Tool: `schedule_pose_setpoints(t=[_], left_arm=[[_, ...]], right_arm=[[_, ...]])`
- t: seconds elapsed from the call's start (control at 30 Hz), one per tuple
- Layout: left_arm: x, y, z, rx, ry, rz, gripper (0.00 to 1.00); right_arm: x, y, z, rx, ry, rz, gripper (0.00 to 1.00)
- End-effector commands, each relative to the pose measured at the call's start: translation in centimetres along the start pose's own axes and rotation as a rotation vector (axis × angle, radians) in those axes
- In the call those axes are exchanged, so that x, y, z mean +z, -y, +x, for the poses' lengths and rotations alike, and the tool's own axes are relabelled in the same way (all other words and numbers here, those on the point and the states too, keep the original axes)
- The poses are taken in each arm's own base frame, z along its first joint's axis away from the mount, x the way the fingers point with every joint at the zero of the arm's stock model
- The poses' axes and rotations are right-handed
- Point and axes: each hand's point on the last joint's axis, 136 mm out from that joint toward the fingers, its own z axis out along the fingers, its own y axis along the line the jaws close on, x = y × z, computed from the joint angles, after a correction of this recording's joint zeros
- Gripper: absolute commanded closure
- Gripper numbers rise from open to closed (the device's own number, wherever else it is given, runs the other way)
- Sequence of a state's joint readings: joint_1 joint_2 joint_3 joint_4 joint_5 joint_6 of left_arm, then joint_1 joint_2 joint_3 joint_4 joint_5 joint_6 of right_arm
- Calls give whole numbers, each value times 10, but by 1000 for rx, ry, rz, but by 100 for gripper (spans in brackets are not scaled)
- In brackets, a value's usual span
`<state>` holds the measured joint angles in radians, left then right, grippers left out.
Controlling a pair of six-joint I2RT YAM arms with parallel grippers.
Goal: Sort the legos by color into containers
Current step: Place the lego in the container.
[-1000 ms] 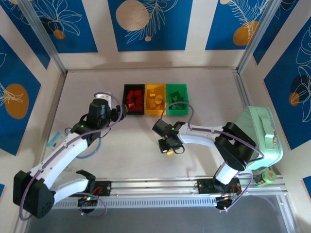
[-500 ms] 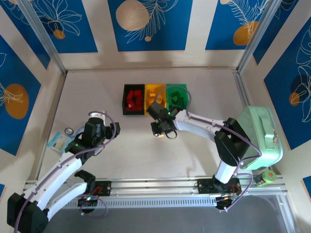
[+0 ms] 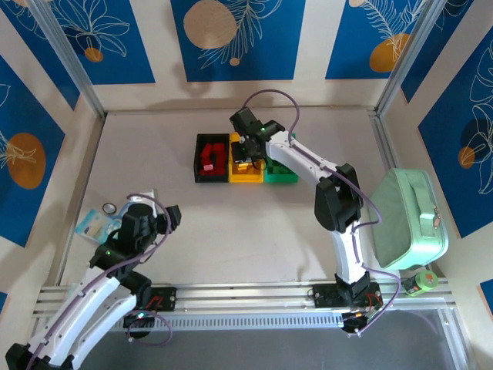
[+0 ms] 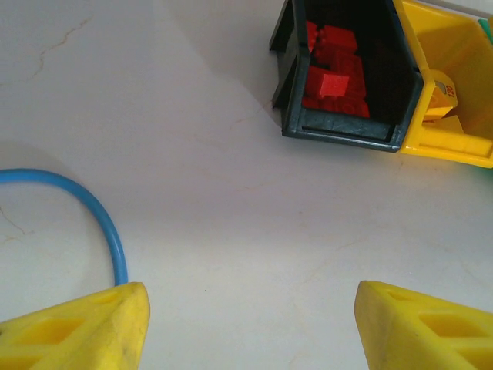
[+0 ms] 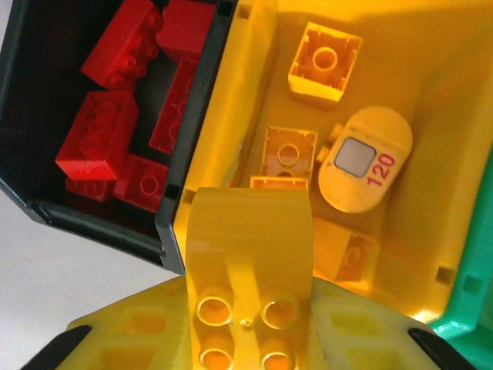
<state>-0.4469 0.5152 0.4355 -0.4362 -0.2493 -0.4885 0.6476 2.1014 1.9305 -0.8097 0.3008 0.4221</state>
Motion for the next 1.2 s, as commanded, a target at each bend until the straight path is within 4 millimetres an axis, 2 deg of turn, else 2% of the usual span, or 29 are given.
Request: schedule_pose_setpoints(t=[0.0,0.3,0.43,0.73,1.03,1.1,1.17], left_arm=[[1,-11,13,8,-24,-41,30],[3,-11,13,11,-23,-42,29],[3,-12,14,9,-21,-45,30],[2,-9,10,6,-10,-35,30],[2,-6,6,2,-3,-20,29],[2,-5,5,3,-2,-21,29],[2,-4,3,6,-1,-22,29]], right_arm=[[3,-10,4,-32,-56,-26,73],[11,-24,-10,-32,-51,-44,73],[13,-19,-15,-24,-51,-31,73],[25,13,-19,46,-88,25,72],[41,35,-13,86,-130,56,68],[41,37,-15,84,-130,58,60],[33,38,-21,81,-117,62,38]])
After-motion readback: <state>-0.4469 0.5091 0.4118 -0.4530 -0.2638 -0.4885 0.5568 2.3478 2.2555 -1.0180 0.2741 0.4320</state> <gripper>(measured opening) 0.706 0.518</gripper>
